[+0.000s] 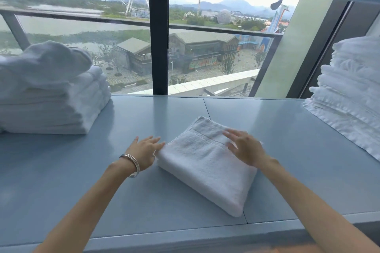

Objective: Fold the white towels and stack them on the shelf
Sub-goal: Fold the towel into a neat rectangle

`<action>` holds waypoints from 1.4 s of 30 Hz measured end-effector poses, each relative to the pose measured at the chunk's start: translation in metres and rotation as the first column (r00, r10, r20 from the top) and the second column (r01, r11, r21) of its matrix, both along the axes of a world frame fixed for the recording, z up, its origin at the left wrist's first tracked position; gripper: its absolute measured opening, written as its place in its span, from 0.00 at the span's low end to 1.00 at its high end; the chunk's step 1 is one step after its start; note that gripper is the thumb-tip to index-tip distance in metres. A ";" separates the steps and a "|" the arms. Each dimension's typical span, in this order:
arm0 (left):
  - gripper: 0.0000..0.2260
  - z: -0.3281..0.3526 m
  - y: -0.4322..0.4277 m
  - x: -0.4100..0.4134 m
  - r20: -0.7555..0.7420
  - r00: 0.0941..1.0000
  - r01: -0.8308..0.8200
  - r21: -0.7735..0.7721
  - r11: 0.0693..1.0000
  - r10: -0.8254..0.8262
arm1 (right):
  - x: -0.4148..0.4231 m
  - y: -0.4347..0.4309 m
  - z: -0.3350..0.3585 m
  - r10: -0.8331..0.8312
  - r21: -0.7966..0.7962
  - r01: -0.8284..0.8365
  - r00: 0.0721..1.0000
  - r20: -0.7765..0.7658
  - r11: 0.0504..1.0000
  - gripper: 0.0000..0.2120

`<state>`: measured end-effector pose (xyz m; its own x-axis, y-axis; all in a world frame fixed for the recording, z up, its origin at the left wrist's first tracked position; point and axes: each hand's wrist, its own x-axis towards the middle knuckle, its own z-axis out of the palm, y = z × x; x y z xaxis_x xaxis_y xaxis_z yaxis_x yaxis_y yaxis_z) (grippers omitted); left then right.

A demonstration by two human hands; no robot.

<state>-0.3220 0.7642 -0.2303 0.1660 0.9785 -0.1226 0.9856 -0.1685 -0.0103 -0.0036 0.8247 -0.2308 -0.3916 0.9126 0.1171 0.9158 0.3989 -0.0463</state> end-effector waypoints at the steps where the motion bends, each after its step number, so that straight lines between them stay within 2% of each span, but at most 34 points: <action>1: 0.28 0.005 0.003 -0.002 -0.004 1.000 -0.020 0.013 1.000 0.020 | 0.001 -0.004 -0.006 0.026 -0.074 -0.025 1.000 0.015 0.997 0.22; 3: 0.28 0.012 0.006 0.010 -0.011 1.000 -0.002 0.111 0.994 0.003 | 0.003 -0.008 -0.018 -0.006 -0.155 0.013 0.999 0.045 0.988 0.23; 5: 0.25 0.015 0.005 0.045 0.092 0.991 0.079 0.212 0.974 -0.101 | 0.002 -0.007 -0.022 -0.039 -0.131 0.045 0.998 0.047 0.990 0.24; 8: 0.20 0.001 -0.001 0.110 0.176 0.953 0.223 0.152 0.963 -0.248 | -0.007 -0.013 -0.022 -0.030 -0.146 0.046 0.993 0.110 0.988 0.32; 10: 0.23 -0.015 0.001 0.133 0.156 0.971 0.174 0.061 0.983 -0.182 | -0.006 -0.012 -0.021 -0.036 -0.148 0.049 0.995 0.091 0.988 0.36; 15: 0.25 -0.027 -0.002 0.127 0.130 0.990 -0.061 0.033 0.998 0.057 | -0.003 -0.006 -0.013 -0.025 -0.163 0.043 0.994 0.109 0.986 0.25; 17: 0.26 -0.025 -0.011 0.125 0.136 0.984 -0.119 0.017 0.993 0.116 | -0.005 -0.006 -0.015 -0.034 -0.173 0.051 0.994 0.099 0.984 0.24; 19: 0.26 -0.024 -0.023 0.122 0.147 0.973 -0.179 0.010 0.984 0.176 | -0.010 -0.007 -0.016 0.001 -0.172 0.014 0.996 0.085 0.985 0.27; 23: 0.33 -0.030 -0.051 0.106 0.168 0.944 -0.291 0.023 0.956 0.283 | -0.035 -0.014 -0.018 0.135 -0.166 -0.128 0.990 0.028 0.978 0.42; 25: 0.36 -0.031 -0.066 0.094 0.188 0.924 -0.344 0.020 0.939 0.334 | -0.052 -0.018 -0.017 0.201 -0.172 -0.194 0.979 0.024 0.966 0.43; 29: 0.33 -0.031 -0.097 0.068 0.198 0.872 -0.459 0.014 0.888 0.448 | -0.091 -0.030 -0.016 0.320 -0.180 -0.307 0.946 0.049 0.935 0.40; 33: 0.28 -0.029 -0.124 0.036 0.169 0.817 -0.564 0.032 0.825 0.551 | -0.135 -0.049 -0.014 0.413 -0.111 -0.407 0.910 0.043 0.907 0.26; 35: 0.27 -0.028 -0.135 0.020 0.159 0.784 -0.613 0.042 0.789 0.600 | -0.158 -0.068 -0.013 0.450 -0.066 -0.455 0.890 -0.078 0.888 0.24; 39: 0.32 -0.032 -0.150 -0.009 0.161 0.707 -0.704 0.062 0.708 0.689 | -0.196 -0.121 -0.011 0.502 -0.131 -0.566 0.799 -0.331 0.814 0.17; 41: 0.29 -0.034 -0.154 -0.023 0.177 0.672 -0.738 0.072 0.671 0.720 | -0.205 -0.150 -0.014 0.547 -0.167 -0.599 0.791 -0.274 0.783 0.22; 42: 0.27 -0.035 -0.156 -0.030 0.185 0.668 -0.741 0.082 0.666 0.721 | -0.209 -0.163 -0.016 0.570 -0.165 -0.601 0.797 -0.198 0.782 0.32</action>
<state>-0.3517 0.6078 -0.2652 -0.6066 0.7949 -0.0096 0.7840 0.6002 0.1582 -0.2124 0.6622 -0.2467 -0.8534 0.5198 0.0402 0.4874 0.8228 -0.2923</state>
